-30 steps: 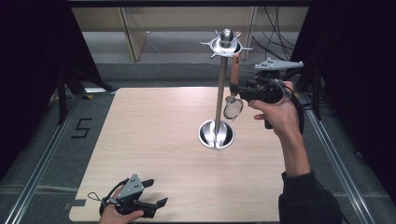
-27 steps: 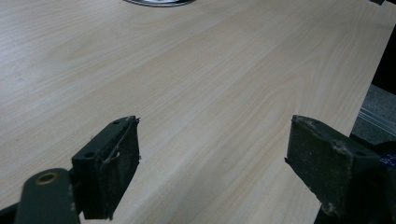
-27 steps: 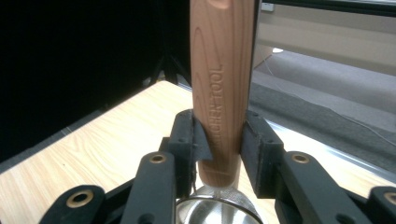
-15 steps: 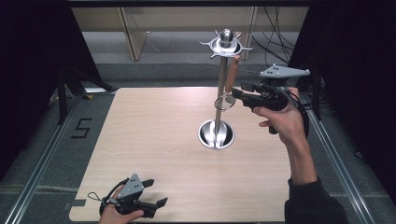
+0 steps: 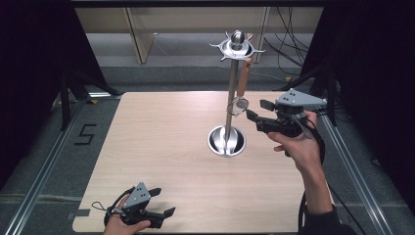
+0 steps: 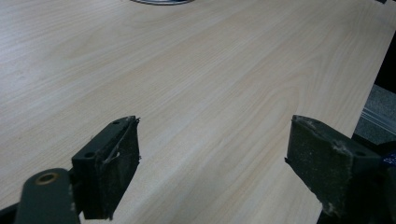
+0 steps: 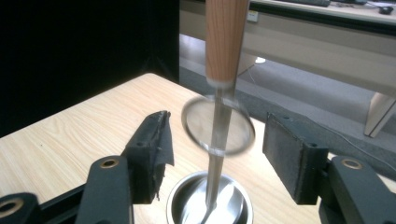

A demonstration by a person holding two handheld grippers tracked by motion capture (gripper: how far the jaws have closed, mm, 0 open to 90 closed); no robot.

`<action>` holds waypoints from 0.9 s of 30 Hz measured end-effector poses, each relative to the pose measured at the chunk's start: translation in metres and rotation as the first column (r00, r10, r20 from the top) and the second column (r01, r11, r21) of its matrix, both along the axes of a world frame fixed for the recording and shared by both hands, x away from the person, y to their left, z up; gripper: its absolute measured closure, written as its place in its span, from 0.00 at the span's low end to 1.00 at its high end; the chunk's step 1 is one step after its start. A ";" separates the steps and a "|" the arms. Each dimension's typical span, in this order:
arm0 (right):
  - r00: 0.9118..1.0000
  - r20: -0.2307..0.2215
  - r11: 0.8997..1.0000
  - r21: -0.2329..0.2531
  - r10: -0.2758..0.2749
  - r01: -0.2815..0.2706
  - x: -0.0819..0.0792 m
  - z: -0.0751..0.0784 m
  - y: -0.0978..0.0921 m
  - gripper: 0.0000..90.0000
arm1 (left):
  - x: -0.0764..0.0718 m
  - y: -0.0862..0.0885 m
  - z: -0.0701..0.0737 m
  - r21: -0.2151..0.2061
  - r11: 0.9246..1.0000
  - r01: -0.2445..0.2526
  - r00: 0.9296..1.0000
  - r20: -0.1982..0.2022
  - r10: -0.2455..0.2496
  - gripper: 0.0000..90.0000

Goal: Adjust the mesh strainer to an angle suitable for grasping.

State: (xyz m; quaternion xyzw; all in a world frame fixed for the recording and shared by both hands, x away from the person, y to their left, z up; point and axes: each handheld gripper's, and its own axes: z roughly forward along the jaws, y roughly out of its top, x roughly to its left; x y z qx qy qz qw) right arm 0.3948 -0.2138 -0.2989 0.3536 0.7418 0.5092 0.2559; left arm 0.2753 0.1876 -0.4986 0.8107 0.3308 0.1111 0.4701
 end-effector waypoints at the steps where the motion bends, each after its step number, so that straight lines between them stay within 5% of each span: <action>1: 1.000 -0.009 1.000 0.010 0.000 0.000 -0.001 -0.003 -0.001 0.46 | 0.000 0.000 0.000 0.000 1.000 0.000 1.000 0.001 0.000 0.18; 6: 1.000 -0.021 1.000 0.027 0.005 -0.005 -0.006 -0.021 -0.003 0.45 | 0.000 0.001 0.001 0.007 1.000 0.007 1.000 0.011 -0.007 0.18; 7: 1.000 -0.030 1.000 0.011 0.006 -0.006 -0.006 -0.022 -0.004 0.44 | -0.001 -0.001 -0.001 -0.024 1.000 -0.010 1.000 0.001 0.010 0.18; 16: 0.998 -0.064 1.000 -0.013 0.002 -0.003 -0.012 -0.035 -0.014 0.42 | 0.000 0.001 0.002 0.004 1.000 0.013 1.000 0.013 -0.013 0.18; 27: 0.988 -0.156 1.000 -0.031 -0.008 0.003 -0.008 -0.070 -0.011 0.43 | 0.001 -0.002 0.004 -0.014 1.000 0.021 1.000 0.023 -0.021 0.18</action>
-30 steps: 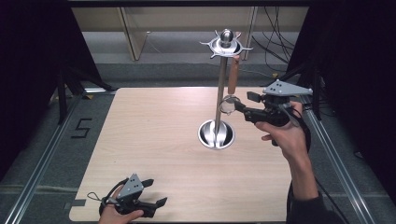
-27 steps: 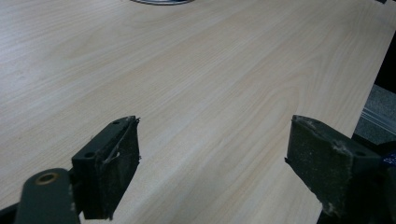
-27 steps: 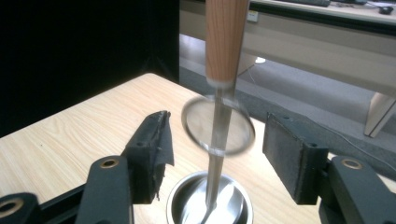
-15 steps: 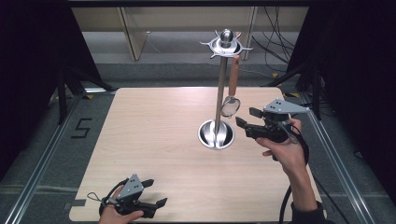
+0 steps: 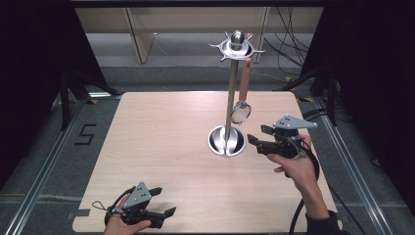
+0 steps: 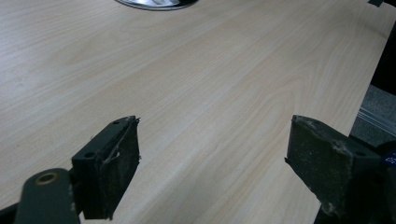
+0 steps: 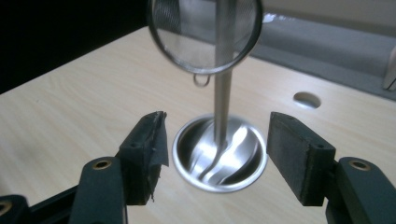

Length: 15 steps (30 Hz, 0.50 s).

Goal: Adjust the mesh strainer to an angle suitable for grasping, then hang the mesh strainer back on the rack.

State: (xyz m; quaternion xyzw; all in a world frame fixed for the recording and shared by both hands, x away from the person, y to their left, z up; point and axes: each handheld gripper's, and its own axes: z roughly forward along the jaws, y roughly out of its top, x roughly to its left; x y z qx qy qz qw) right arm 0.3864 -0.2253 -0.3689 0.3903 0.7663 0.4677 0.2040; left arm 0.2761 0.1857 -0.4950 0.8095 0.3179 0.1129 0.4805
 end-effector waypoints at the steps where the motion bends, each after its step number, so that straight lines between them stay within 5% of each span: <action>1: 1.000 -0.014 1.000 0.001 0.000 0.000 -0.001 -0.002 0.001 0.43 | 0.000 0.000 0.000 -0.003 1.000 -0.002 1.000 -0.003 0.002 0.18; 15: 0.995 -0.104 0.998 -0.058 0.014 -0.020 -0.002 -0.044 0.005 0.42 | -0.003 0.002 0.000 0.011 1.000 -0.020 1.000 -0.013 0.020 0.18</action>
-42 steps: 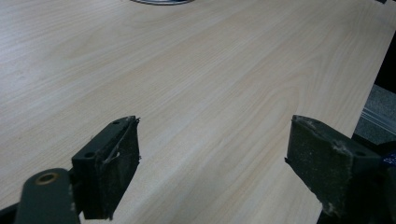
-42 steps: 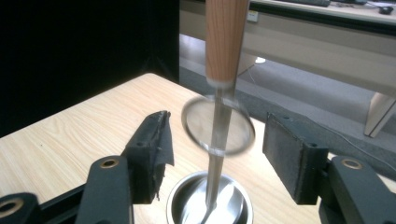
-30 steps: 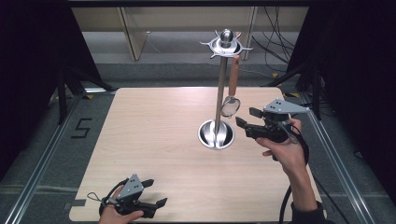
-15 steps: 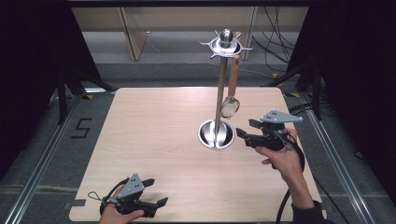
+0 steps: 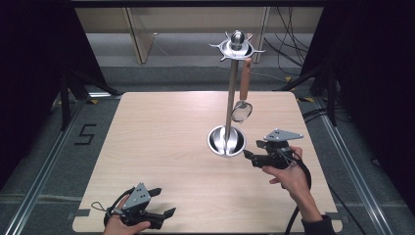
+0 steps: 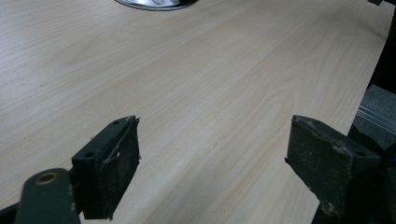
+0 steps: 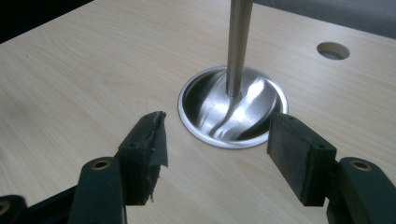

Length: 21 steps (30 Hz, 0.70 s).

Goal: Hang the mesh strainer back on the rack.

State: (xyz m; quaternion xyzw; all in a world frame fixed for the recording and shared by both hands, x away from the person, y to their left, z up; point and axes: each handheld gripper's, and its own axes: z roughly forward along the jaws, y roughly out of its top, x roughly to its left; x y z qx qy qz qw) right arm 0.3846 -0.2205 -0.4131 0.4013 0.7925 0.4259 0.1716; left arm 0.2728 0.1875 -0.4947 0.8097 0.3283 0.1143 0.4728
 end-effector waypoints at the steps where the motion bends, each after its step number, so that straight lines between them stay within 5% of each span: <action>1: 1.000 -0.024 1.000 0.005 -0.020 0.020 -0.002 -0.001 0.001 0.42 | 0.001 0.000 0.000 -0.003 1.000 0.011 1.000 0.014 -0.011 0.18; 2: 1.000 -0.025 1.000 -0.004 -0.010 0.010 -0.002 -0.003 0.001 0.41 | 0.002 0.001 0.001 0.021 1.000 0.020 0.999 0.028 -0.021 0.18; 3: 1.000 -0.019 1.000 0.002 0.004 -0.004 0.000 -0.007 0.000 0.41 | 0.000 -0.002 -0.001 -0.021 1.000 0.001 1.000 0.006 -0.001 0.18; 5: 0.999 -0.039 1.000 0.004 -0.005 0.006 -0.002 -0.008 -0.001 0.41 | 0.001 0.000 0.000 0.008 1.000 0.011 1.000 0.014 -0.011 0.18; 6: 1.000 -0.013 1.000 -0.002 0.008 -0.008 0.000 -0.011 -0.002 0.41 | 0.001 0.000 0.000 0.013 1.000 0.019 1.000 0.023 -0.019 0.18; 8: 0.999 -0.035 1.000 -0.008 0.012 -0.013 0.000 -0.013 -0.003 0.41 | 0.000 -0.001 -0.001 -0.016 1.000 -0.001 1.000 0.010 0.001 0.18; 10: 0.999 -0.040 1.000 -0.010 0.003 -0.004 -0.001 -0.016 -0.004 0.41 | 0.003 0.003 0.001 0.036 0.999 0.030 0.999 0.039 -0.031 0.18; 12: 0.998 -0.066 1.000 -0.005 -0.001 0.001 -0.004 -0.018 -0.003 0.41 | 0.000 -0.001 0.000 -0.012 1.000 0.003 1.000 0.001 -0.003 0.18; 13: 0.999 -0.037 1.000 -0.018 0.006 -0.006 -0.003 -0.020 -0.004 0.41 | -0.001 -0.001 0.000 -0.013 1.000 0.004 1.000 0.002 -0.004 0.18; 21: 0.999 -0.040 1.000 -0.008 0.016 -0.016 -0.008 -0.023 -0.005 0.39 | -0.001 0.001 0.000 0.006 1.000 0.000 1.000 0.014 0.000 0.18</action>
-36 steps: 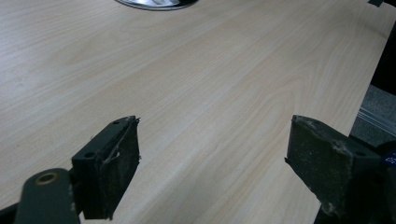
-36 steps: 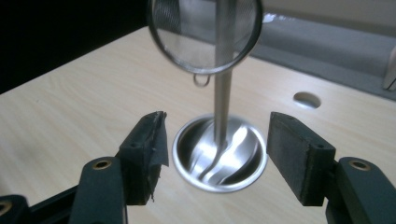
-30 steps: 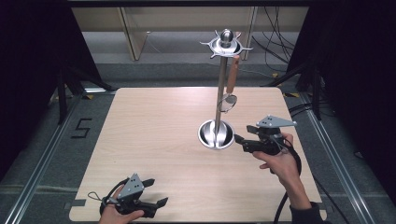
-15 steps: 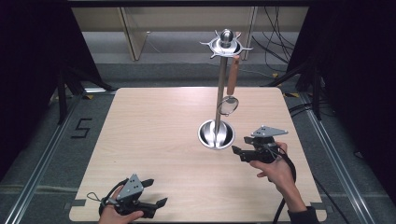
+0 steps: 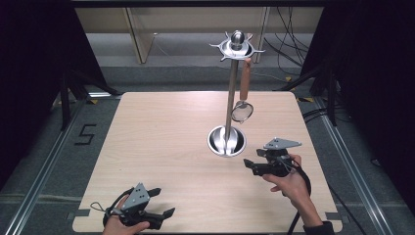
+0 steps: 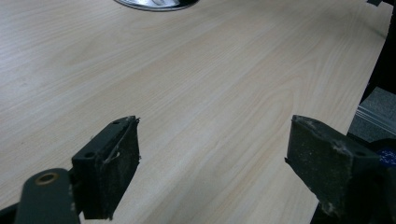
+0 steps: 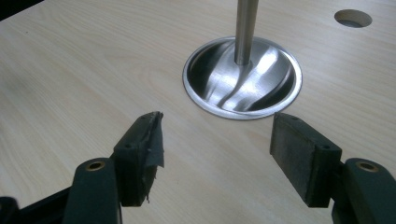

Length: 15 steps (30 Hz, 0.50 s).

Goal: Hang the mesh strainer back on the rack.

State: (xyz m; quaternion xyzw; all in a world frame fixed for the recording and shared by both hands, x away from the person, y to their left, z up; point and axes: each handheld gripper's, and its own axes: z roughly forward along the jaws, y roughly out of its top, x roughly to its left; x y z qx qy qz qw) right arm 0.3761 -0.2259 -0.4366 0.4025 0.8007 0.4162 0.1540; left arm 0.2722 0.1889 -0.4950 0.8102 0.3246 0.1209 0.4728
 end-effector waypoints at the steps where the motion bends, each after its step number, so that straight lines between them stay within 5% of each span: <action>1: 0.999 -0.039 1.000 0.013 -0.010 0.011 -0.003 0.001 0.002 0.39 | 0.000 0.000 0.000 -0.010 1.000 0.009 1.000 -0.001 -0.009 0.18; 2: 1.000 -0.006 1.000 0.007 0.008 -0.008 -0.001 -0.001 0.000 0.39 | -0.001 0.000 0.000 -0.015 1.000 0.006 1.000 -0.005 -0.006 0.18; 5: 1.000 -0.020 1.000 0.007 0.023 -0.023 -0.003 -0.003 0.001 0.39 | 0.000 0.001 0.001 0.009 1.000 0.016 1.000 0.010 -0.016 0.18; 15: 0.999 -0.023 0.999 -0.008 0.032 -0.032 -0.009 -0.007 0.005 0.38 | 0.000 -0.001 -0.001 -0.013 1.000 0.013 1.000 0.004 -0.013 0.18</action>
